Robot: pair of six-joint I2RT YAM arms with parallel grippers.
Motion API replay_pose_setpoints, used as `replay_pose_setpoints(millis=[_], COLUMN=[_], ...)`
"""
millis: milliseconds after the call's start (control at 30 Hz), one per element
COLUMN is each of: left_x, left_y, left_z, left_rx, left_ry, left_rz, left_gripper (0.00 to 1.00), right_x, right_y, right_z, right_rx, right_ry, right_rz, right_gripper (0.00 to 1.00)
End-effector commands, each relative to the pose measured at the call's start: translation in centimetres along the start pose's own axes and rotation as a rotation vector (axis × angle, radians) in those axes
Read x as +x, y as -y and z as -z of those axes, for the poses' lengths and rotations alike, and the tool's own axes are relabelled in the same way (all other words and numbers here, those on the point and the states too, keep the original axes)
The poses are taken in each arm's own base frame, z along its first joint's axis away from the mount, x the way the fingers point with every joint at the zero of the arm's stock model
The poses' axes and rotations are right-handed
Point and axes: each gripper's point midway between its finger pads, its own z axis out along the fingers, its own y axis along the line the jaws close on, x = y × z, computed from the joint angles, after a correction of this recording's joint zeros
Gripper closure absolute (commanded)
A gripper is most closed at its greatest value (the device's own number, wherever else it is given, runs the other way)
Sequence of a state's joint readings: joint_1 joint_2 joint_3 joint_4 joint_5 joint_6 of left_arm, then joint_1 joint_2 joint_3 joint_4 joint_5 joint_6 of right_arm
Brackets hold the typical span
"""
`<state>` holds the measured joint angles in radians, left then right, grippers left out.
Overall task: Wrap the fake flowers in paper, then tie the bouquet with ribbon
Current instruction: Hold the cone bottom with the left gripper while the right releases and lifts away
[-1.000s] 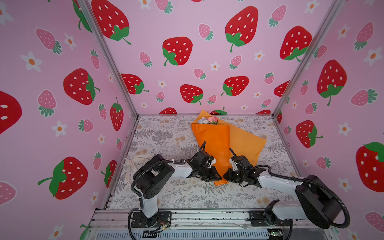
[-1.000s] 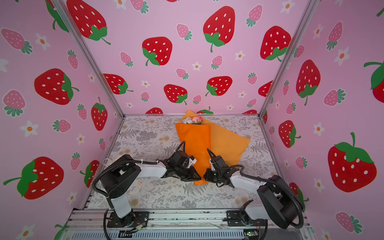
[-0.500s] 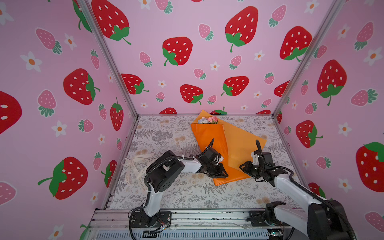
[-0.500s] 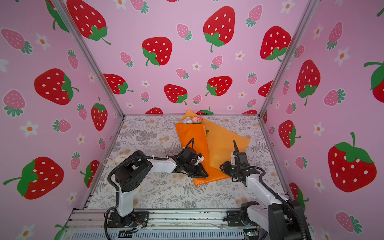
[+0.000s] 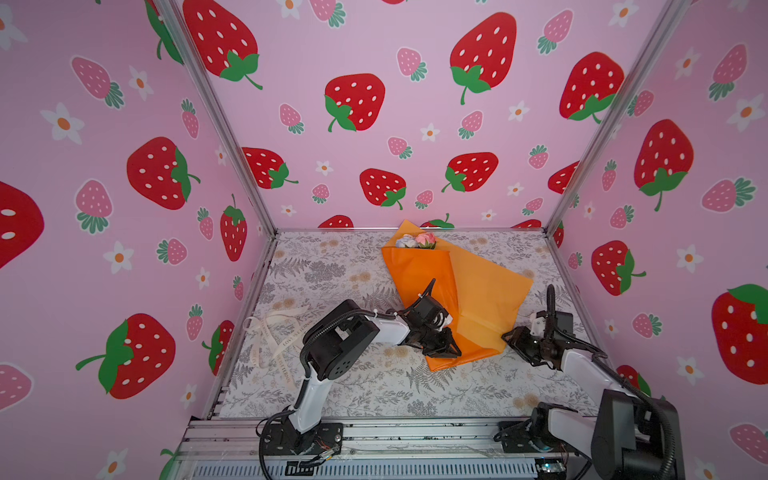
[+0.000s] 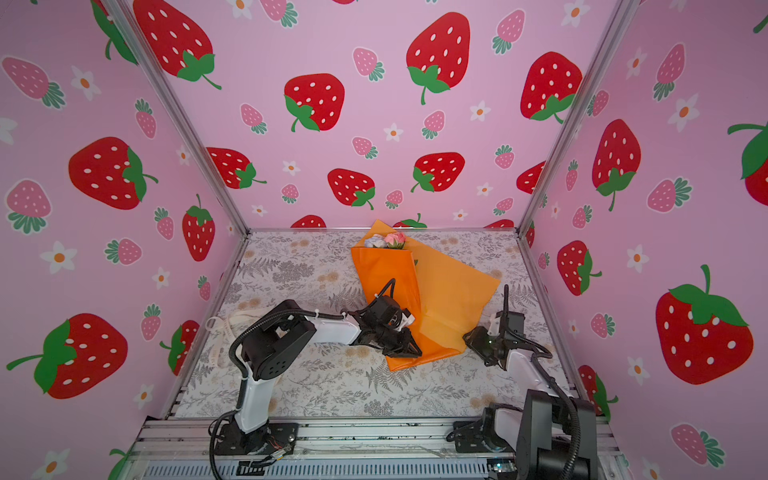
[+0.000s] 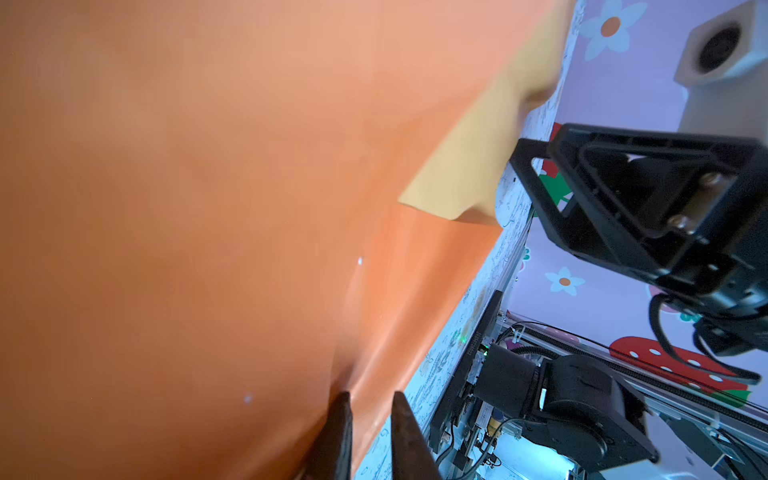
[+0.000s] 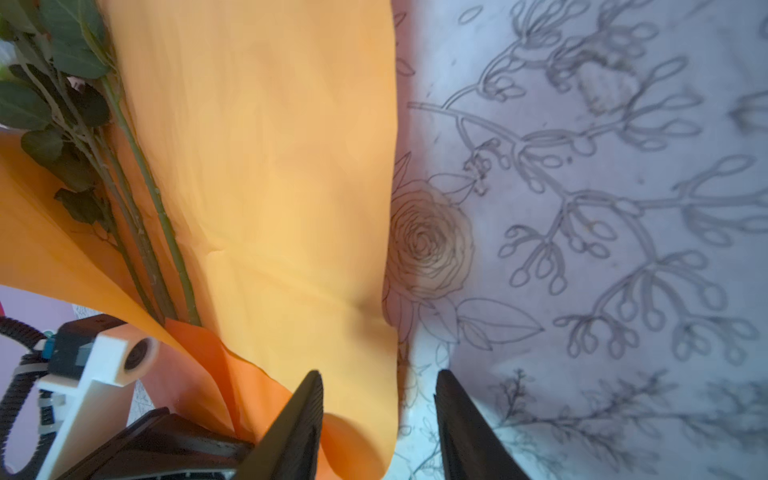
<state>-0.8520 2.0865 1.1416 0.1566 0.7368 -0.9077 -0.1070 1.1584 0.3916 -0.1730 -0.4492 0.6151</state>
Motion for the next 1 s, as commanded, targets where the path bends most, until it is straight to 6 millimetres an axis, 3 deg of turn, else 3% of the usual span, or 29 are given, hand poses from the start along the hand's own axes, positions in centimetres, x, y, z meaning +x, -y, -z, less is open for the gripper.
replay_pose_setpoints(millis=[0,333,533,733,967], left_x=[0.4,0.6,0.6,0.5,0.0], left_y=[-0.9,-1.6,-1.5,-1.5,-1.3], left_z=[-0.8,-1.2,-1.2,-1.2,-1.2], left_rx=[-0.02,-0.028,-0.024,-0.021,-0.014], left_ry=[-0.032,-0.046,-0.046,-0.042,-0.03], left_rz=[0.034,0.047,0.041,0.042,0.045], left_gripper=[0.8,0.82,0.83,0.83,0.83], right_x=[-1.6,-4.7,-7.4,-9.6,-9.7], right_y=[-0.2,-1.5,-3.0,-5.7,-7.8], right_z=[-0.2,-2.6,-3.0,-1.7,-0.1], right_rx=[-0.051,-0.229,-0.336,-0.439,-0.474], right_ry=[0.05,0.068,0.132,0.189,0.214], right_rz=[0.005,0.0,0.035,0.095,0.172], right_gripper=[0.5,0.49,0.5,0.64,0.88])
